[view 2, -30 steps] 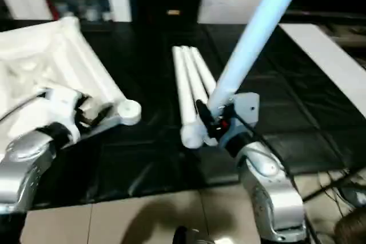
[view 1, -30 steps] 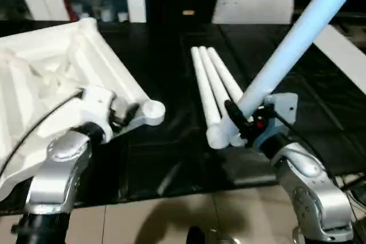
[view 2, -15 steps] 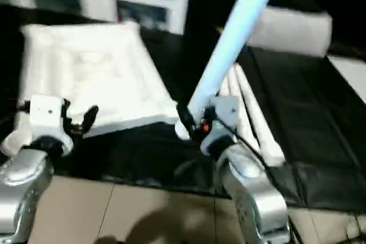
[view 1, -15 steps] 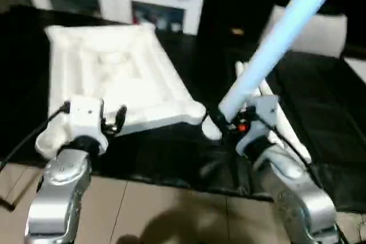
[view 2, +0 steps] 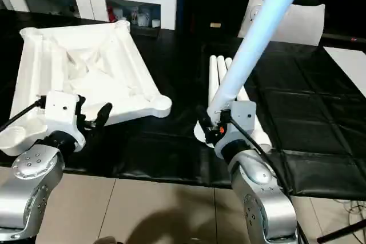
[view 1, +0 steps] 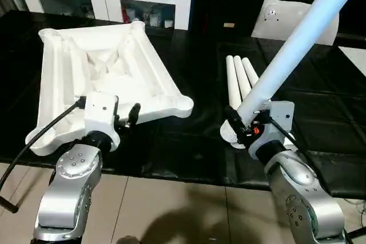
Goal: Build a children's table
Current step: Move to table
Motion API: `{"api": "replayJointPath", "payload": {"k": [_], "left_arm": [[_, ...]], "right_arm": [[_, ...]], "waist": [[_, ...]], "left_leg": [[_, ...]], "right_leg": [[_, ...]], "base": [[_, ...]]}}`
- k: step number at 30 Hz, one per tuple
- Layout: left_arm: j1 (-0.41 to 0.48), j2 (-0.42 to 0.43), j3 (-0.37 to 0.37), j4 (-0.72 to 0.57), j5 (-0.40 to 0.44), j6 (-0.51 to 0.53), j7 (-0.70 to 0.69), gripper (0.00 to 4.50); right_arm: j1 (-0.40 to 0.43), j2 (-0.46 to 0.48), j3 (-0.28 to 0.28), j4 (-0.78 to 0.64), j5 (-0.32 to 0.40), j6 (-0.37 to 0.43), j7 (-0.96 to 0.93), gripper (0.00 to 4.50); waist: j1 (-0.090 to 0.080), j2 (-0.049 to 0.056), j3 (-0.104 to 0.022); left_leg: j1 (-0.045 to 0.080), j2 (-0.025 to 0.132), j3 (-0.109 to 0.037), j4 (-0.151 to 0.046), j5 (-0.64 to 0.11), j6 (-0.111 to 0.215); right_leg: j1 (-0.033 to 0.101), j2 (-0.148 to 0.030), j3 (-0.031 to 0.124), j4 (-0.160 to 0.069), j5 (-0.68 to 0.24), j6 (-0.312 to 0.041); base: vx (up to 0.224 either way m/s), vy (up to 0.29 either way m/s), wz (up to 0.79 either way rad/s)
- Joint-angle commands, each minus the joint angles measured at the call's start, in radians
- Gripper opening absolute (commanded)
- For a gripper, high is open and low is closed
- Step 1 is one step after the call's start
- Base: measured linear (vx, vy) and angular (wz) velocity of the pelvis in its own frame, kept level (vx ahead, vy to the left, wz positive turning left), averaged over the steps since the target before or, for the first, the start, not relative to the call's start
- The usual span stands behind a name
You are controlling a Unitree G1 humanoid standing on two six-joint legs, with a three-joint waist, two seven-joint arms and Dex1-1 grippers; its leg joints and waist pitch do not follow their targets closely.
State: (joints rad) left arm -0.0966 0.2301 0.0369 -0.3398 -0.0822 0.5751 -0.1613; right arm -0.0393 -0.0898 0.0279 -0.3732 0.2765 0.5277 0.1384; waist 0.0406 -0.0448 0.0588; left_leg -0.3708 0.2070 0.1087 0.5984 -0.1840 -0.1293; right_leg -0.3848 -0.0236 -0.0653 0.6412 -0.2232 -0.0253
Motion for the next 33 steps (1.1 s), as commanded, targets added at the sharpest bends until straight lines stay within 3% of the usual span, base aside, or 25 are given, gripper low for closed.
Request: {"api": "replayJointPath", "payload": {"k": [1,5,7,10,12,13,15,21,24,27,31,32,33], "left_arm": [[-0.024,0.001,-0.005,0.009,0.005,0.006,-0.001,3.49],[-0.029,-0.003,-0.001,0.009,-0.001,0.005,-0.001,3.49],[-0.031,-0.004,-0.010,0.012,-0.001,0.002,-0.010,3.49],[-0.031,0.019,-0.043,0.022,0.019,-0.010,-0.030,3.49],[-0.040,0.024,-0.048,0.032,0.014,-0.006,-0.041,3.49],[-0.040,0.024,-0.048,0.032,0.013,-0.006,-0.041,3.49],[-0.052,0.032,-0.050,0.041,0.000,-0.010,-0.068,3.49],[-0.095,0.104,-0.083,0.123,0.006,-0.037,-0.163,3.49],[-0.103,0.084,-0.046,0.131,-0.027,-0.025,-0.161,3.49],[-0.089,0.059,-0.016,0.102,-0.053,-0.044,-0.145,3.49],[-0.048,0.042,-0.024,0.069,-0.031,-0.049,-0.104,3.49],[-0.040,0.032,-0.022,0.061,-0.032,-0.036,-0.097,3.49],[-0.039,0.031,-0.022,0.060,-0.032,-0.034,-0.097,3.49]], "right_arm": [[-0.006,-0.002,-0.015,-0.021,-0.004,0.008,-0.008,1.95],[-0.004,0.002,-0.016,-0.022,-0.004,0.008,-0.014,1.95],[-0.006,-0.002,-0.011,-0.019,-0.009,0.004,-0.013,1.95],[-0.012,-0.006,-0.008,-0.013,-0.014,-0.001,-0.011,1.95],[-0.022,-0.009,-0.012,-0.008,-0.015,0.000,-0.009,1.95],[-0.023,-0.009,-0.012,-0.008,-0.015,0.000,-0.009,1.95],[-0.031,-0.014,-0.020,-0.004,-0.012,0.002,-0.005,1.95],[-0.041,-0.028,-0.023,0.004,-0.014,-0.005,0.009,1.95],[-0.045,-0.033,-0.025,-0.002,-0.008,0.002,0.018,1.95],[-0.043,-0.036,-0.028,-0.008,-0.007,0.006,0.016,1.95],[-0.029,-0.028,-0.024,-0.008,-0.009,0.005,0.007,1.95],[-0.029,-0.025,-0.021,-0.009,-0.010,0.006,0.007,1.95],[-0.029,-0.025,-0.021,-0.009,-0.010,0.006,0.007,1.95]], "waist": [[-0.010,0.022,-0.045],[-0.014,0.018,-0.049],[-0.008,0.010,-0.049],[-0.004,0.011,-0.051],[-0.005,0.013,-0.050],[-0.009,0.015,-0.048],[-0.012,0.013,-0.048],[-0.007,0.013,-0.047],[-0.008,0.022,-0.050],[-0.008,0.016,-0.050],[-0.010,0.013,-0.048],[-0.008,0.010,-0.049],[-0.002,0.005,-0.049]], "left_leg": [[0.009,0.018,0.006,-0.085,-0.301,-0.015],[0.000,0.015,0.014,-0.084,-0.225,-0.007],[-0.006,0.006,0.028,-0.075,-0.172,0.028],[-0.006,0.010,0.033,-0.072,-0.124,0.050],[-0.003,0.011,0.036,-0.073,-0.125,0.052],[0.005,0.017,0.033,-0.077,-0.140,0.028],[0.011,0.016,0.035,-0.076,-0.176,0.005],[0.010,0.010,0.038,-0.076,-0.190,-0.002],[0.012,0.014,0.036,-0.075,-0.185,-0.012],[0.010,0.012,0.039,-0.073,-0.178,-0.007],[0.007,0.014,0.040,-0.074,-0.180,0.002],[0.005,0.011,0.044,-0.070,-0.178,0.012],[-0.004,0.003,0.050,-0.063,-0.168,0.049]], "right_leg": [[0.031,-0.076,0.053,-0.100,-0.242,-0.070],[0.044,-0.082,0.059,-0.095,-0.149,-0.085],[0.049,-0.097,0.073,-0.098,-0.131,-0.093],[0.049,-0.097,0.079,-0.095,-0.118,-0.100],[0.047,-0.094,0.080,-0.094,-0.108,-0.104],[0.041,-0.081,0.073,-0.091,-0.114,-0.099],[0.038,-0.079,0.074,-0.093,-0.124,-0.084],[0.034,-0.080,0.078,-0.099,-0.185,-0.052],[0.036,-0.081,0.079,-0.094,-0.143,-0.071],[0.038,-0.081,0.079,-0.093,-0.119,-0.090],[0.039,-0.080,0.078,-0.095,-0.142,-0.083],[0.040,-0.086,0.082,-0.098,-0.149,-0.081],[0.049,-0.106,0.097,-0.104,-0.184,-0.084]], "base": [[0.014,0.077,0.01],[0.004,0.016,-0.01],[0.000,0.000,0.00],[0.000,0.000,0.00],[0.000,0.000,0.00],[0.000,0.000,0.00],[0.000,0.000,0.00],[0.000,0.000,0.00],[0.000,0.000,0.00],[0.000,0.000,0.00],[0.000,0.000,0.00],[0.000,0.000,0.00],[0.000,0.000,0.00]]}}
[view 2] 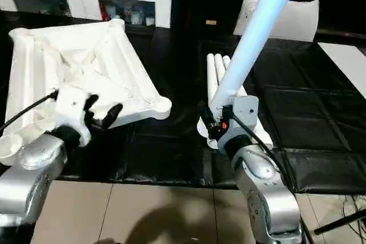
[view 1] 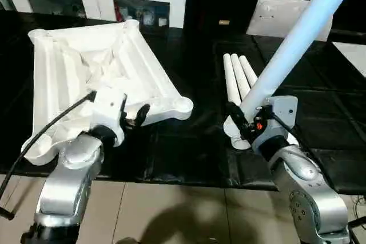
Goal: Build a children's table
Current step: Move to table
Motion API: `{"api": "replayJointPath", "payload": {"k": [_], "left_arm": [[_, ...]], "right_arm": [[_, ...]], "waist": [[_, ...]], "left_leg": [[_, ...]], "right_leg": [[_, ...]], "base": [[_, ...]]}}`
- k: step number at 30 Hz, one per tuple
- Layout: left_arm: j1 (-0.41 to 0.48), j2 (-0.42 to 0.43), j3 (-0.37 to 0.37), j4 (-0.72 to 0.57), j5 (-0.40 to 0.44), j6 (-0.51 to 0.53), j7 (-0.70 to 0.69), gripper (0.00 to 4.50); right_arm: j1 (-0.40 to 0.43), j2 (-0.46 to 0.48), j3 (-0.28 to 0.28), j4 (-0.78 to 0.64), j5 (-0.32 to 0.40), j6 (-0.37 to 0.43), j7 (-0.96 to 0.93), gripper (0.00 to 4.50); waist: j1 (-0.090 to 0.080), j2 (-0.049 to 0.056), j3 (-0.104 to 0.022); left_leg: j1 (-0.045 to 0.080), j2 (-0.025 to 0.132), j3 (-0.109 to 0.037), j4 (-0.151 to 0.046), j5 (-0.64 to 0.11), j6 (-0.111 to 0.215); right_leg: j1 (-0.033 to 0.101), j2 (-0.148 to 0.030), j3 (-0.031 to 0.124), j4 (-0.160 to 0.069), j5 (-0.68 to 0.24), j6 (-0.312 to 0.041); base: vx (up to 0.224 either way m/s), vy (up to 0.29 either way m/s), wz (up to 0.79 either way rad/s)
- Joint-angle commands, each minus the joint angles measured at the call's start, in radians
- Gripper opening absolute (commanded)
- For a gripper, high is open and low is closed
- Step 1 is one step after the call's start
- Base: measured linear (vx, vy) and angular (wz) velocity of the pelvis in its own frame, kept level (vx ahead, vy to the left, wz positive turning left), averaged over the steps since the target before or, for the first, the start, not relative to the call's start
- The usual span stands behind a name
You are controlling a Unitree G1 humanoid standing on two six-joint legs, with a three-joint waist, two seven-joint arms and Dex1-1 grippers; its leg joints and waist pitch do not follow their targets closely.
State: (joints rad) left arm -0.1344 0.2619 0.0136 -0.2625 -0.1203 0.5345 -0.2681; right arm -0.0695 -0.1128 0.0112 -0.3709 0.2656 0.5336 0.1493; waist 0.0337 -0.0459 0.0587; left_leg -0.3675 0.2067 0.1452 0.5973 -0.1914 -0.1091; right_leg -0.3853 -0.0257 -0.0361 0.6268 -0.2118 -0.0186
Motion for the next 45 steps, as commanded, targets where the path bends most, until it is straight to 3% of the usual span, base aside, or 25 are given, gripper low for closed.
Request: {"api": "replayJointPath", "payload": {"k": [1,6,8,10,13,14,15,16,17,18,19,20,21,24,28,32,35,36,37,38,39,40,43,44,45], "left_arm": [[0.007,-0.006,-0.001,-0.025,0.009,0.010,0.017,3.49],[0.045,-0.030,-0.014,-0.068,0.007,0.031,0.034,3.49],[0.048,-0.033,-0.015,-0.073,0.003,0.035,0.039,3.49],[0.050,-0.034,-0.015,-0.074,0.003,0.037,0.043,3.49],[0.044,-0.033,-0.014,-0.071,0.008,0.041,0.045,3.49],[0.041,-0.033,-0.013,-0.071,0.011,0.043,0.045,3.49],[0.037,-0.033,-0.011,-0.068,0.014,0.047,0.048,3.49],[0.034,-0.033,-0.009,-0.066,0.014,0.049,0.051,3.49],[0.033,-0.034,-0.008,-0.066,0.013,0.050,0.052,3.49],[0.028,-0.041,0.003,-0.065,0.013,0.048,0.072,3.49],[0.028,-0.043,0.005,-0.065,0.013,0.048,0.075,3.49],[0.026,-0.057,0.019,-0.065,0.007,0.051,0.093,3.49],[0.026,-0.062,0.025,-0.066,0.003,0.049,0.097,3.49],[0.037,-0.102,0.054,-0.085,-0.008,0.027,0.135,3.49],[0.063,-0.132,0.040,-0.114,-0.004,0.009,0.154,3.49],[0.071,-0.152,0.020,-0.120,0.013,0.000,0.178,3.49],[0.084,-0.151,0.014,-0.129,0.021,-0.005,0.177,3.49],[0.092,-0.151,0.013,-0.133,0.022,-0.006,0.174,3.49],[0.099,-0.143,0.005,-0.137,0.030,-0.009,0.167,3.49],[0.101,-0.140,0.003,-0.139,0.033,-0.010,0.165,3.49],[0.103,-0.137,0.000,-0.140,0.035,-0.012,0.164,3.49],[0.104,-0.129,-0.006,-0.141,0.038,-0.016,0.159,3.49],[0.103,-0.126,-0.005,-0.142,0.037,-0.016,0.158,3.49],[0.105,-0.125,-0.004,-0.147,0.036,-0.015,0.157,3.49],[0.106,-0.125,-0.004,-0.149,0.035,-0.014,0.157,3.49]], "right_arm": [[0.001,0.003,-0.003,-0.012,0.003,0.002,-0.005,1.95],[0.002,0.014,0.008,-0.015,0.003,0.006,-0.006,1.95],[0.003,0.014,0.008,-0.014,0.005,0.008,-0.007,1.95],[0.003,0.015,0.008,-0.012,0.005,0.008,-0.007,1.95],[0.003,0.019,0.002,-0.009,0.004,0.008,-0.011,1.95],[0.002,0.020,0.001,-0.009,0.005,0.009,-0.012,1.95],[0.002,0.023,-0.001,-0.010,0.006,0.010,-0.014,1.95],[0.002,0.024,-0.003,-0.010,0.006,0.011,-0.015,1.95],[0.003,0.024,-0.003,-0.010,0.007,0.011,-0.015,1.95],[0.005,0.027,-0.005,-0.012,0.007,0.013,-0.019,1.95],[0.005,0.027,-0.005,-0.012,0.007,0.014,-0.019,1.95],[0.008,0.029,-0.007,-0.015,0.008,0.016,-0.022,1.95],[0.008,0.029,-0.007,-0.015,0.008,0.016,-0.023,1.95],[0.014,0.029,-0.009,-0.019,0.010,0.019,-0.027,1.95],[0.014,0.027,-0.013,-0.019,0.008,0.023,-0.024,1.95],[0.002,0.020,-0.009,-0.010,0.004,0.029,-0.013,1.95],[-0.003,0.014,-0.005,-0.016,0.007,0.034,-0.010,1.95],[0.000,0.011,-0.005,-0.020,0.008,0.034,-0.008,1.95],[0.004,0.009,-0.006,-0.022,0.009,0.034,-0.007,1.95],[0.005,0.009,-0.007,-0.023,0.009,0.034,-0.006,1.95],[0.006,0.008,-0.008,-0.024,0.010,0.034,-0.006,1.95],[0.008,0.007,-0.009,-0.023,0.009,0.033,-0.003,1.95],[0.010,0.006,-0.009,-0.024,0.008,0.033,-0.001,1.95],[0.012,0.007,-0.007,-0.027,0.006,0.034,-0.001,1.95],[0.013,0.008,-0.006,-0.027,0.006,0.034,-0.001,1.95]], "waist": [[0.014,0.002,-0.049],[0.057,0.003,-0.051],[0.044,0.020,-0.047],[-0.025,0.057,-0.059],[-0.033,0.038,-0.043],[-0.033,0.016,-0.043],[-0.003,-0.052,-0.070],[0.031,-0.025,-0.054],[0.009,-0.019,-0.063],[-0.011,-0.007,-0.029],[-0.027,-0.011,-0.021],[-0.033,0.016,-0.029],[-0.073,0.069,-0.037],[-0.082,0.080,-0.023],[-0.077,0.027,-0.018],[-0.088,0.029,-0.006],[-0.071,0.029,0.004],[-0.053,0.018,0.002],[-0.050,-0.040,-0.004],[-0.041,-0.046,0.034],[-0.049,-0.045,0.018],[-0.007,-0.024,0.020],[-0.014,0.006,-0.023],[-0.060,0.039,-0.031],[-0.100,0.028,-0.050]], "left_leg": [[-0.019,-0.003,0.014,-0.049,-0.139,0.075],[-0.065,0.014,-0.057,0.065,-0.080,0.187],[-0.024,0.012,-0.040,-0.004,-0.078,0.230],[0.080,0.000,-0.041,-0.075,0.089,0.472],[0.041,0.030,-0.033,-0.108,0.095,0.558],[0.030,0.011,-0.012,-0.104,-0.009,0.494],[-0.030,-0.032,0.002,0.005,-0.220,0.309],[-0.055,-0.046,-0.050,0.160,-0.240,0.222],[-0.092,-0.057,-0.116,0.229,-0.215,0.138],[-0.070,-0.055,-0.147,0.215,-0.165,-0.006],[-0.025,-0.052,-0.124,0.111,-0.212,0.009],[0.002,-0.048,-0.118,0.055,-0.234,0.024],[0.038,0.017,-0.156,-0.073,-0.444,0.019],[0.012,0.017,-0.168,-0.105,-0.631,-0.096],[0.037,-0.012,-0.108,-0.073,-0.768,-0.086],[0.059,-0.012,-0.091,-0.105,-0.877,-0.047],[0.010,0.026,-0.057,-0.233,-0.998,0.014],[0.031,0.025,-0.015,-0.215,-0.939,0.060],[0.103,-0.033,0.014,-0.052,-0.690,0.070],[0.183,-0.065,0.025,0.148,-0.437,0.093],[0.077,-0.082,-0.036,0.166,-0.216,0.140],[-0.002,-0.053,-0.078,0.131,-0.184,0.115],[0.082,-0.044,-0.043,-0.039,-0.143,0.144],[0.203,0.037,-0.122,-0.108,-0.269,0.210],[0.238,0.090,-0.205,-0.117,-0.230,0.353]], "right_leg": [[0.060,-0.132,0.087,-0.103,-0.248,-0.092],[0.077,-0.267,0.185,-0.154,-0.357,-0.183],[0.049,-0.184,0.117,-0.132,-0.322,-0.207],[-0.043,-0.015,-0.040,0.029,-0.156,-0.106],[-0.058,-0.038,-0.073,0.110,-0.136,0.053],[-0.036,-0.075,-0.048,0.056,-0.118,0.056],[0.026,-0.258,0.093,-0.085,-0.281,0.156],[0.018,-0.387,0.194,-0.152,-0.407,0.109],[0.035,-0.415,0.222,-0.155,-0.454,0.044],[0.023,-0.319,0.109,-0.158,-0.640,-0.086],[0.022,-0.213,0.035,-0.141,-0.633,-0.167],[0.024,-0.161,0.002,-0.117,-0.595,-0.190],[-0.027,-0.028,-0.023,0.015,-0.284,-0.119],[0.010,-0.050,-0.035,0.026,0.021,-0.060],[0.023,-0.125,0.004,-0.103,-0.471,-0.025],[0.058,-0.090,-0.044,-0.133,-0.576,-0.006],[0.154,-0.048,-0.065,0.044,-0.313,0.027],[0.144,-0.063,-0.032,0.043,-0.301,0.032],[0.070,-0.122,0.039,-0.139,-0.814,0.049],[-0.045,-0.210,0.059,-0.296,-1.202,0.010],[0.059,-0.243,0.143,-0.271,-1.235,-0.057],[0.172,-0.257,0.153,-0.215,-1.035,-0.091],[0.166,-0.083,0.059,-0.132,-0.452,-0.224],[0.042,-0.017,-0.001,-0.019,-0.288,-0.188],[-0.013,-0.040,-0.013,0.061,-0.185,-0.076]], "base": [[0.000,0.000,0.00],[-0.006,0.078,-0.02],[-0.015,0.194,0.05],[-0.029,0.237,0.09],[-0.043,0.220,0.06],[-0.085,0.168,-0.11],[-0.105,0.187,-0.01],[-0.105,0.187,-0.01],[-0.086,0.192,-0.24],[-0.086,0.219,-0.31],[-0.086,0.219,-0.31],[-0.109,0.287,0.12],[-0.121,0.287,0.19],[-0.103,0.239,0.08],[-0.063,0.124,0.08],[0.000,0.000,0.00],[-0.015,-0.022,0.03],[0.010,-0.153,0.13],[0.010,-0.153,0.13],[0.160,-0.129,-0.04],[0.245,-0.022,-0.24],[0.245,-0.022,-0.24],[0.080,-0.006,0.31],[0.087,0.006,0.28],[0.161,0.004,0.19]]}}
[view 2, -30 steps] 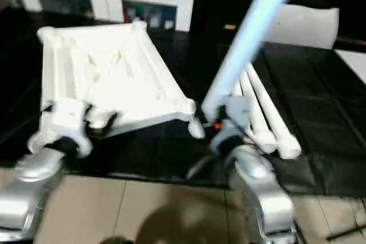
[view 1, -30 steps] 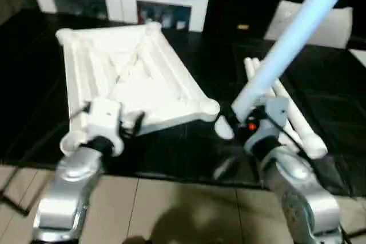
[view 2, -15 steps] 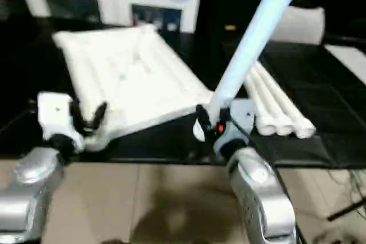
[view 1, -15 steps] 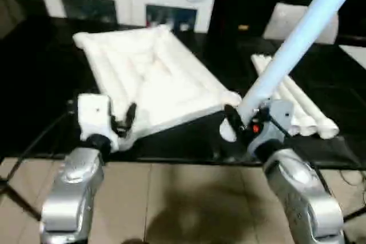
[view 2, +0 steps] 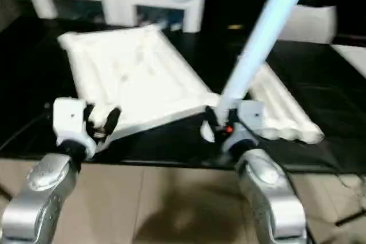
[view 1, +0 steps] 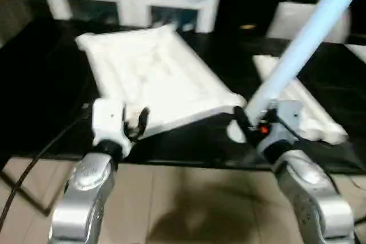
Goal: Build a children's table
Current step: Move to table
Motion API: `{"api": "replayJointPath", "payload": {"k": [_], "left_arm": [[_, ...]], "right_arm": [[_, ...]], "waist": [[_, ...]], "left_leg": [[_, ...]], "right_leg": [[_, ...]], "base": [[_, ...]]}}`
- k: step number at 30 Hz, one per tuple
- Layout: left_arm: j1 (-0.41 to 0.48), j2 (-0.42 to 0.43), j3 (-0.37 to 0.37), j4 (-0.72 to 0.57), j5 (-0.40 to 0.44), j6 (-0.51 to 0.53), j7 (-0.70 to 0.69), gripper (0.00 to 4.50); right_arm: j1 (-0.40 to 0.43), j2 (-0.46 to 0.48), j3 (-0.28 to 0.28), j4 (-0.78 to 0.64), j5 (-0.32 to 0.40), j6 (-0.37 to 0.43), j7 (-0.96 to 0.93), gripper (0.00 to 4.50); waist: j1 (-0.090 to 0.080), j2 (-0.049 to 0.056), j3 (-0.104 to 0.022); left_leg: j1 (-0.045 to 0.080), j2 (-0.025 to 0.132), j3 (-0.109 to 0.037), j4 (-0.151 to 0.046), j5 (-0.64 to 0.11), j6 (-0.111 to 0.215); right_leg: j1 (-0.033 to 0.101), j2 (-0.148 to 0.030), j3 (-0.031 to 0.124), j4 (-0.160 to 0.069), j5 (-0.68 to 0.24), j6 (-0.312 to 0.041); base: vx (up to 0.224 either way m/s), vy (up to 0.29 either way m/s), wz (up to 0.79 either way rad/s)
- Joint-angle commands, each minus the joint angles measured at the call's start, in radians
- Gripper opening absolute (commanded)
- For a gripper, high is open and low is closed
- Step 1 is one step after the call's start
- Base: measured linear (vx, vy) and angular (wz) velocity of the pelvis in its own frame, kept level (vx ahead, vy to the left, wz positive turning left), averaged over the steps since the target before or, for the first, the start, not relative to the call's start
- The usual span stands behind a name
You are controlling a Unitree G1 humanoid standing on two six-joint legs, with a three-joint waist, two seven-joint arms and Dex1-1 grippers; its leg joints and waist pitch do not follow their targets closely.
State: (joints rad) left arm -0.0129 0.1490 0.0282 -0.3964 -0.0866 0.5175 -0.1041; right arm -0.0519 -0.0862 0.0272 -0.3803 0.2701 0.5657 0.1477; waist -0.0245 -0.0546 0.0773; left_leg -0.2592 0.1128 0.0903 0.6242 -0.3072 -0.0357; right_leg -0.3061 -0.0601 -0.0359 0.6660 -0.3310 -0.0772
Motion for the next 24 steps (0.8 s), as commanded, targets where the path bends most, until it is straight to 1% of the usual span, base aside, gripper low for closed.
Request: {"api": "replayJointPath", "payload": {"k": [1,2,3,4,5,6,7,8,9,10,11,12,13,14,15,16,17,18,19,20,21,22,23,24], "left_arm": [[-0.013,-0.011,-0.019,-0.017,0.002,0.003,-0.008,3.49],[-0.011,-0.010,-0.020,-0.019,0.002,0.003,-0.009,3.49],[-0.009,-0.011,-0.023,-0.021,0.003,0.002,-0.010,3.49],[-0.009,-0.011,-0.023,-0.021,0.003,0.002,-0.010,3.49],[-0.007,-0.010,-0.029,-0.023,0.006,-0.001,-0.013,3.49],[-0.006,-0.008,-0.033,-0.023,0.007,-0.001,-0.014,3.49],[-0.007,-0.006,-0.036,-0.024,0.006,-0.002,-0.013,3.49],[-0.007,-0.006,-0.036,-0.024,0.006,-0.002,-0.013,3.49],[-0.006,-0.005,-0.037,-0.024,0.005,-0.002,-0.013,3.49],[-0.006,-0.002,-0.042,-0.022,0.005,-0.004,-0.015,3.49],[-0.006,-0.001,-0.044,-0.022,0.005,-0.004,-0.017,3.49],[-0.008,0.001,-0.046,-0.020,0.007,-0.005,-0.021,3.49],[-0.013,0.003,-0.051,-0.017,0.011,-0.010,-0.027,3.49],[-0.015,0.003,-0.052,-0.015,0.012,-0.012,-0.029,3.49],[-0.022,0.000,-0.052,-0.008,0.007,-0.015,-0.032,3.49],[-0.030,0.003,-0.055,-0.001,0.013,-0.012,-0.030,3.49],[-0.035,0.003,-0.055,0.005,0.015,-0.013,-0.028,3.49],[-0.044,-0.018,-0.030,0.015,-0.015,-0.030,-0.026,3.49],[-0.048,-0.010,-0.032,0.017,-0.012,-0.019,-0.029,3.49],[-0.053,0.001,-0.039,0.020,0.006,-0.014,-0.025,3.49],[-0.066,0.011,-0.041,0.032,0.025,-0.015,-0.013,3.49],[-0.069,0.009,-0.038,0.036,0.024,-0.014,-0.009,3.49],[-0.076,0.002,-0.030,0.045,0.019,-0.016,-0.004,3.49],[-0.079,0.000,-0.029,0.048,0.017,-0.018,-0.004,3.49]], "right_arm": [[-0.003,-0.018,-0.023,-0.019,0.003,0.002,-0.001,1.95],[-0.002,-0.017,-0.023,-0.020,0.004,0.002,-0.002,1.95],[0.000,-0.019,-0.024,-0.018,0.005,0.000,-0.002,1.95],[0.000,-0.019,-0.024,-0.018,0.005,0.000,-0.002,1.95],[0.003,-0.021,-0.026,-0.016,0.005,-0.002,-0.001,1.95],[0.005,-0.022,-0.024,-0.017,0.004,-0.001,0.000,1.95],[0.005,-0.023,-0.023,-0.017,0.003,-0.001,0.002,1.95],[0.005,-0.023,-0.023,-0.017,0.003,-0.001,0.002,1.95],[0.005,-0.023,-0.024,-0.017,0.004,0.000,0.002,1.95],[0.003,-0.023,-0.023,-0.014,0.002,-0.001,0.005,1.95],[0.001,-0.022,-0.024,-0.013,0.002,-0.001,0.005,1.95],[-0.001,-0.021,-0.025,-0.012,0.001,-0.001,0.004,1.95],[-0.002,-0.020,-0.025,-0.011,0.001,-0.002,0.001,1.95],[-0.002,-0.020,-0.025,-0.010,0.001,-0.003,0.000,1.95],[-0.003,-0.020,-0.026,-0.009,0.001,-0.004,-0.002,1.95],[-0.003,-0.019,-0.026,-0.007,0.001,-0.006,-0.004,1.95],[-0.002,-0.018,-0.026,-0.007,0.001,-0.006,-0.005,1.95],[-0.001,-0.016,-0.026,-0.007,-0.001,-0.007,-0.007,1.95],[0.000,-0.015,-0.026,-0.008,-0.002,-0.007,-0.007,1.95],[0.001,-0.014,-0.026,-0.010,-0.002,-0.006,-0.007,1.95],[0.001,-0.011,-0.026,-0.014,-0.002,-0.004,-0.010,1.95],[0.001,-0.011,-0.026,-0.014,-0.003,-0.004,-0.011,1.95],[0.002,-0.009,-0.026,-0.016,-0.004,-0.005,-0.013,1.95],[0.001,-0.008,-0.027,-0.016,-0.006,-0.006,-0.015,1.95]], "waist": [[-0.037,0.047,-0.060],[-0.046,0.042,-0.072],[-0.042,0.033,-0.070],[-0.042,0.009,-0.071],[-0.036,-0.018,-0.074],[0.007,-0.058,-0.058],[0.017,-0.067,-0.070],[0.026,-0.058,-0.069],[0.038,-0.056,-0.071],[0.039,-0.031,-0.055],[0.036,-0.024,-0.044],[0.030,0.007,-0.045],[0.000,0.045,-0.034],[-0.027,0.074,-0.041],[-0.044,0.063,-0.070],[-0.037,0.073,-0.073],[-0.037,0.063,-0.074],[-0.027,0.053,-0.083],[-0.030,0.005,-0.102],[-0.025,-0.026,-0.102],[0.000,-0.037,-0.100],[0.009,-0.035,-0.111],[0.010,-0.029,-0.109],[0.001,0.002,-0.104]], "left_leg": [[0.133,0.176,-0.125,-0.124,-0.066,0.380],[0.129,0.169,-0.124,-0.118,-0.004,0.415],[0.111,0.141,-0.087,-0.118,0.099,0.437],[0.077,0.083,-0.034,-0.114,0.113,0.390],[0.059,0.050,-0.002,-0.104,0.058,0.353],[-0.030,-0.025,0.031,-0.025,-0.113,0.257],[-0.052,-0.030,0.014,0.104,-0.105,0.168],[-0.094,-0.013,-0.011,0.127,-0.060,0.120],[-0.109,-0.013,-0.017,0.134,-0.024,0.082],[-0.133,0.016,-0.033,0.134,0.045,0.020],[-0.130,0.029,-0.034,0.117,0.064,0.015],[-0.135,0.051,-0.026,0.024,0.113,0.023],[-0.097,0.086,-0.043,-0.087,-0.026,0.033],[-0.052,0.123,-0.110,-0.120,-0.131,0.030],[0.046,0.183,-0.166,-0.116,-0.146,0.155],[0.041,0.156,-0.148,-0.085,0.080,0.261],[0.042,0.151,-0.133,-0.069,0.236,0.320],[0.028,0.128,-0.096,-0.046,0.572,0.384],[0.005,0.069,-0.056,0.011,0.779,0.349],[-0.039,0.030,-0.027,0.017,0.747,0.290],[-0.117,-0.009,-0.019,0.035,0.535,0.223],[-0.140,0.026,-0.024,-0.005,0.446,0.165],[-0.133,0.030,-0.020,-0.019,0.444,0.131],[-0.109,0.056,-0.026,-0.030,0.501,0.092]], "right_leg": [[-0.143,-0.019,-0.022,0.054,-0.017,0.073],[-0.152,-0.024,-0.024,0.063,0.019,0.097],[-0.173,-0.026,-0.029,0.053,0.080,0.098],[-0.140,-0.036,-0.019,-0.016,0.162,0.035],[-0.108,-0.048,0.001,-0.062,0.162,0.004],[0.009,-0.104,0.117,-0.161,-0.206,-0.031],[0.054,-0.183,0.190,-0.206,-0.597,-0.146],[0.086,-0.202,0.186,-0.193,-0.625,-0.174],[0.086,-0.178,0.180,-0.181,-0.569,-0.186],[0.075,-0.179,0.153,-0.179,-0.371,-0.278],[0.055,-0.169,0.126,-0.189,-0.371,-0.287],[0.049,-0.108,0.057,-0.176,-0.368,-0.256],[0.022,-0.010,-0.015,-0.134,-0.341,-0.154],[-0.024,0.035,-0.037,-0.035,-0.267,-0.089],[-0.095,0.009,-0.021,0.047,-0.091,-0.009],[-0.125,0.002,-0.027,0.061,0.022,0.060],[-0.145,-0.007,-0.023,0.057,0.075,0.085],[-0.162,-0.020,-0.011,0.032,0.195,0.114],[-0.141,-0.065,0.036,-0.058,0.422,0.078],[-0.099,-0.082,0.063,-0.080,0.545,0.081],[-0.010,-0.134,0.128,-0.069,0.819,-0.008],[0.028,-0.118,0.108,-0.037,1.049,-0.115],[0.025,-0.082,0.083,-0.035,1.056,-0.161],[0.003,-0.028,0.036,-0.028,0.874,-0.276]], "base": [[0.161,0.004,0.19],[0.175,-0.001,0.15],[0.154,-0.025,0.03],[0.154,-0.025,0.03],[0.161,-0.032,0.01],[0.144,-0.051,0.08],[0.144,-0.051,0.08],[0.164,-0.040,-0.04],[0.186,0.000,-0.17],[0.186,0.000,-0.17],[0.160,0.015,-0.09],[0.158,0.059,0.00],[0.158,0.059,0.00],[0.230,0.100,0.10],[0.226,0.079,0.07],[0.226,0.079,0.07],[0.166,0.046,0.06],[0.155,0.023,0.06],[0.155,0.023,0.06],[0.076,0.006,0.09],[0.000,0.000,0.00],[0.000,0.000,0.00],[0.052,-0.023,0.04],[0.000,0.000,0.00]]}}
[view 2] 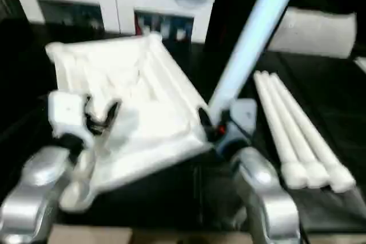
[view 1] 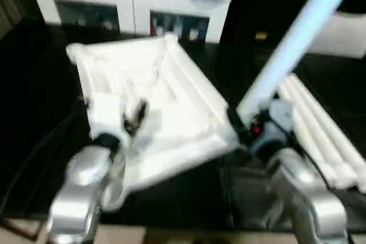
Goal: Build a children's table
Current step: Move to table
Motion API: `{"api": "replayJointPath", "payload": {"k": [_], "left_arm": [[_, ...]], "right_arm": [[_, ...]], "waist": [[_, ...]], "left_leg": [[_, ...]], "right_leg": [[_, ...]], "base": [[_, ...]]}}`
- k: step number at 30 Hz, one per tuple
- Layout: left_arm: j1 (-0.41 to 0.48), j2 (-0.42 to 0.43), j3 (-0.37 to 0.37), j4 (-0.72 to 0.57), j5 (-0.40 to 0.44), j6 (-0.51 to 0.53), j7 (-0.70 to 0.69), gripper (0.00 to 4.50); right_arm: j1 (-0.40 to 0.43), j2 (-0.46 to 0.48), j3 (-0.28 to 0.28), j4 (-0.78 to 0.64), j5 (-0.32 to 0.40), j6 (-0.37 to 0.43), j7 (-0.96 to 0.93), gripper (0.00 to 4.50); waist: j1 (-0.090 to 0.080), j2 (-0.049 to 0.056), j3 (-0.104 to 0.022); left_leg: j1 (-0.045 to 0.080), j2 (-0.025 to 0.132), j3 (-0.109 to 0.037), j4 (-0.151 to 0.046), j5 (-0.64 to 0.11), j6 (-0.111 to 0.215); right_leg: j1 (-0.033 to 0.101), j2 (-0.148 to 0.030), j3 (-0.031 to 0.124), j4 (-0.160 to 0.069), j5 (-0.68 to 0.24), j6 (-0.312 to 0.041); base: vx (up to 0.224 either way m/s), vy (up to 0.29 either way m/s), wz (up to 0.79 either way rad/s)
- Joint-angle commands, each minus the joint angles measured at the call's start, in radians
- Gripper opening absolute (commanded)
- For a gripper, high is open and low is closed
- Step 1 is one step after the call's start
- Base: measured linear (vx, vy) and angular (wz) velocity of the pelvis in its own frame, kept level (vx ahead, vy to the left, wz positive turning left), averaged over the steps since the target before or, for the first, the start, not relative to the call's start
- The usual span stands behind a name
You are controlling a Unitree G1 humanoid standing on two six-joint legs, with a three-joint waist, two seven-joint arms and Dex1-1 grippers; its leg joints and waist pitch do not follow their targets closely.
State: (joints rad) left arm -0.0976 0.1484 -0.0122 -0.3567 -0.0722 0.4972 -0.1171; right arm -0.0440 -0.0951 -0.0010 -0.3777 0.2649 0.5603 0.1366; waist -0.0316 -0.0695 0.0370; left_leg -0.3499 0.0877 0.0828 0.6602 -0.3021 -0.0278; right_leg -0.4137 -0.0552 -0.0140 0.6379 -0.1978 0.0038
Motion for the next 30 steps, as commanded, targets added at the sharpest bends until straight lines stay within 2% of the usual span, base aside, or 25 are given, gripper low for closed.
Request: {"api": "replayJointPath", "payload": {"k": [1,2,3,5,6,8,9,10,11,13,14,15,16,17,18,19,20,21,22,24,26,27,28,29,30], "left_arm": [[0.005,0.000,0.011,0.011,0.001,0.002,0.008,3.49],[0.003,-0.001,0.011,0.012,0.000,0.003,0.007,3.49],[0.003,0.001,0.008,0.014,0.002,0.002,0.005,3.49],[0.001,-0.002,0.002,0.020,0.008,-0.003,0.003,3.49],[0.000,-0.002,0.001,0.022,0.009,-0.003,0.003,3.49],[-0.001,0.001,-0.007,0.027,0.015,-0.001,0.003,3.49],[-0.001,0.000,-0.007,0.030,0.015,0.000,0.005,3.49],[-0.001,-0.005,-0.002,0.033,0.009,0.002,0.007,3.49],[-0.002,-0.010,0.003,0.036,0.005,0.010,0.010,3.49],[-0.003,-0.015,0.011,0.038,-0.002,0.014,0.011,3.49],[-0.003,-0.015,0.012,0.038,-0.003,0.011,0.010,3.49],[-0.003,-0.015,0.013,0.037,0.000,0.011,0.010,3.49],[-0.002,-0.018,0.018,0.031,-0.008,0.015,0.006,3.49],[-0.002,-0.018,0.018,0.031,-0.008,0.015,0.006,3.49],[-0.001,-0.017,0.018,0.029,-0.009,0.016,0.005,3.49],[0.000,-0.014,0.015,0.028,-0.004,0.016,0.004,3.49],[0.003,-0.011,0.013,0.030,0.000,0.016,0.003,3.49],[0.005,-0.008,0.009,0.031,0.006,0.018,0.003,3.49],[0.006,-0.006,0.007,0.033,0.009,0.017,0.002,3.49],[0.008,-0.009,0.010,0.034,0.003,0.021,0.002,3.49],[0.006,-0.010,0.009,0.034,0.001,0.024,0.000,3.49],[0.006,-0.008,0.006,0.036,0.004,0.020,-0.001,3.49],[0.006,-0.008,0.006,0.036,0.004,0.019,-0.001,3.49],[0.006,-0.007,0.005,0.037,0.005,0.017,-0.001,3.49],[0.005,-0.010,0.006,0.040,-0.003,0.017,-0.007,3.49]], "right_arm": [[-0.007,0.001,0.000,-0.019,-0.001,-0.001,-0.005,1.95],[-0.008,0.001,0.000,-0.018,-0.001,-0.001,-0.006,1.95],[-0.009,0.001,-0.002,-0.019,-0.001,-0.001,-0.008,1.95],[-0.009,0.000,-0.007,-0.022,0.000,-0.001,-0.011,1.95],[-0.010,-0.001,-0.009,-0.022,0.000,-0.001,-0.012,1.95],[-0.012,0.000,-0.011,-0.022,-0.001,0.000,-0.012,1.95],[-0.013,-0.001,-0.012,-0.022,-0.001,0.001,-0.012,1.95],[-0.013,-0.001,-0.012,-0.023,-0.002,0.001,-0.011,1.95],[-0.014,-0.002,-0.012,-0.023,-0.003,0.001,-0.011,1.95],[-0.014,-0.003,-0.014,-0.024,-0.004,0.002,-0.011,1.95],[-0.014,-0.004,-0.014,-0.024,-0.003,0.002,-0.011,1.95],[-0.013,-0.004,-0.015,-0.024,-0.003,0.003,-0.011,1.95],[-0.013,-0.005,-0.014,-0.025,-0.003,0.004,-0.011,1.95],[-0.013,-0.005,-0.014,-0.025,-0.003,0.004,-0.011,1.95],[-0.012,-0.006,-0.014,-0.025,-0.003,0.005,-0.011,1.95],[-0.012,-0.006,-0.013,-0.026,-0.003,0.005,-0.011,1.95],[-0.013,-0.007,-0.012,-0.026,-0.003,0.005,-0.011,1.95],[-0.014,-0.007,-0.012,-0.026,-0.003,0.006,-0.012,1.95],[-0.017,-0.007,-0.012,-0.025,-0.003,0.007,-0.012,1.95],[-0.023,-0.008,-0.011,-0.024,-0.004,0.009,-0.011,1.95],[-0.028,-0.008,-0.011,-0.022,-0.003,0.010,-0.010,1.95],[-0.030,-0.009,-0.010,-0.021,-0.003,0.011,-0.009,1.95],[-0.030,-0.009,-0.010,-0.021,-0.003,0.011,-0.008,1.95],[-0.031,-0.010,-0.009,-0.021,-0.003,0.011,-0.008,1.95],[-0.032,-0.012,-0.008,-0.021,-0.001,0.013,-0.006,1.95]], "waist": [[-0.003,0.047,-0.059],[-0.009,0.062,-0.063],[-0.018,0.072,-0.054],[-0.012,0.072,-0.047],[-0.012,0.057,-0.050],[0.005,0.032,-0.050],[0.026,-0.023,-0.057],[0.041,-0.016,-0.054],[0.036,-0.027,-0.040],[0.035,-0.002,-0.016],[0.041,0.018,-0.016],[0.030,0.035,-0.019],[0.029,0.067,-0.044],[0.018,0.066,-0.044],[0.014,0.040,-0.036],[0.027,0.003,-0.029],[0.047,-0.011,-0.036],[0.059,-0.004,-0.008],[0.066,0.005,-0.002],[0.064,0.017,0.002],[0.055,0.045,-0.008],[0.047,0.062,-0.007],[0.042,0.073,-0.006],[0.038,0.082,0.005],[0.045,0.062,0.019]], "left_leg": [[0.015,0.135,-0.055,-0.085,0.553,0.136],[0.055,0.174,-0.082,-0.093,0.575,0.197],[0.056,0.246,-0.118,-0.133,0.552,0.356],[0.047,0.275,-0.125,-0.158,0.475,0.497],[0.052,0.258,-0.124,-0.155,0.386,0.526],[0.013,0.186,-0.083,-0.121,0.246,0.488],[-0.044,-0.019,0.052,0.113,-0.009,0.340],[-0.046,-0.017,0.070,0.161,-0.107,0.160],[-0.076,-0.020,0.068,0.159,-0.093,0.124],[-0.048,-0.005,0.046,0.058,-0.015,0.132],[-0.042,0.016,0.031,0.021,0.003,0.156],[-0.028,0.102,-0.024,-0.050,0.011,0.185],[0.015,0.313,-0.133,-0.118,-0.009,0.282],[0.033,0.360,-0.143,-0.122,-0.007,0.316],[0.056,0.266,-0.081,-0.089,0.093,0.298],[-0.006,0.086,0.006,-0.015,0.040,0.184],[-0.038,0.047,0.010,0.000,0.018,0.138],[-0.014,0.037,0.014,0.027,0.047,0.090],[-0.027,0.025,0.024,0.014,0.056,0.077],[-0.008,0.042,0.023,-0.022,0.018,0.066],[0.020,0.102,0.003,-0.073,-0.044,0.075],[0.033,0.176,-0.030,-0.114,-0.131,0.094],[0.035,0.218,-0.044,-0.142,-0.210,0.094],[0.007,0.278,-0.067,-0.204,-0.378,0.081],[-0.018,0.267,-0.047,-0.251,-0.544,0.054]], "right_leg": [[0.069,-0.019,-0.021,-0.006,0.390,-0.373],[0.032,-0.017,-0.037,-0.004,0.229,-0.349],[0.009,-0.023,-0.057,0.014,-0.033,-0.253],[-0.012,-0.027,-0.067,0.060,-0.152,-0.199],[-0.014,-0.041,-0.045,0.062,-0.150,-0.225],[0.026,-0.070,-0.018,-0.013,-0.060,-0.393],[0.056,-0.067,0.013,-0.156,-0.180,-0.441],[0.088,-0.086,0.013,-0.155,-0.407,-0.364],[0.097,-0.085,0.017,-0.151,-0.409,-0.294],[0.106,-0.105,0.023,-0.195,-0.473,0.063],[0.109,-0.112,0.026,-0.209,-0.497,0.154],[0.096,-0.077,-0.021,-0.198,-0.445,0.265],[0.093,-0.105,-0.024,-0.061,-0.246,0.209],[0.054,-0.135,0.009,0.028,-0.122,0.131],[-0.020,-0.149,0.065,0.029,0.034,-0.003],[0.049,-0.159,0.105,-0.078,0.027,-0.039],[0.107,-0.157,0.119,-0.094,-0.044,0.108],[0.058,-0.137,0.097,-0.148,-0.450,0.225],[0.063,-0.103,0.089,-0.166,-0.708,0.267],[0.050,-0.065,0.042,-0.186,-0.767,0.234],[0.062,-0.057,-0.007,-0.189,-0.622,0.140],[0.074,-0.066,-0.031,-0.171,-0.459,0.048],[0.086,-0.069,-0.039,-0.143,-0.372,0.001],[0.110,-0.085,-0.035,-0.023,-0.194,-0.047],[0.119,-0.080,-0.011,0.047,-0.159,-0.041]], "base": [[0.000,0.000,0.00],[0.028,-0.071,-0.01],[-0.007,-0.096,0.07],[-0.032,-0.114,0.05],[-0.052,-0.173,-0.06],[-0.062,-0.195,-0.05],[-0.075,-0.217,0.00],[-0.075,-0.217,0.00],[-0.067,-0.214,-0.07],[-0.074,-0.209,-0.06],[-0.077,-0.170,0.02],[-0.079,-0.149,-0.05],[-0.079,-0.149,-0.05],[-0.040,-0.157,-0.04],[-0.014,-0.152,0.26],[-0.014,-0.152,0.26],[-0.039,-0.159,0.19],[-0.082,-0.134,-0.07],[-0.082,-0.134,-0.07],[-0.102,-0.056,-0.06],[-0.092,-0.018,-0.01],[-0.070,0.045,0.06],[-0.070,0.045,0.06],[-0.107,0.040,-0.03],[-0.102,-0.001,-0.04]]}}
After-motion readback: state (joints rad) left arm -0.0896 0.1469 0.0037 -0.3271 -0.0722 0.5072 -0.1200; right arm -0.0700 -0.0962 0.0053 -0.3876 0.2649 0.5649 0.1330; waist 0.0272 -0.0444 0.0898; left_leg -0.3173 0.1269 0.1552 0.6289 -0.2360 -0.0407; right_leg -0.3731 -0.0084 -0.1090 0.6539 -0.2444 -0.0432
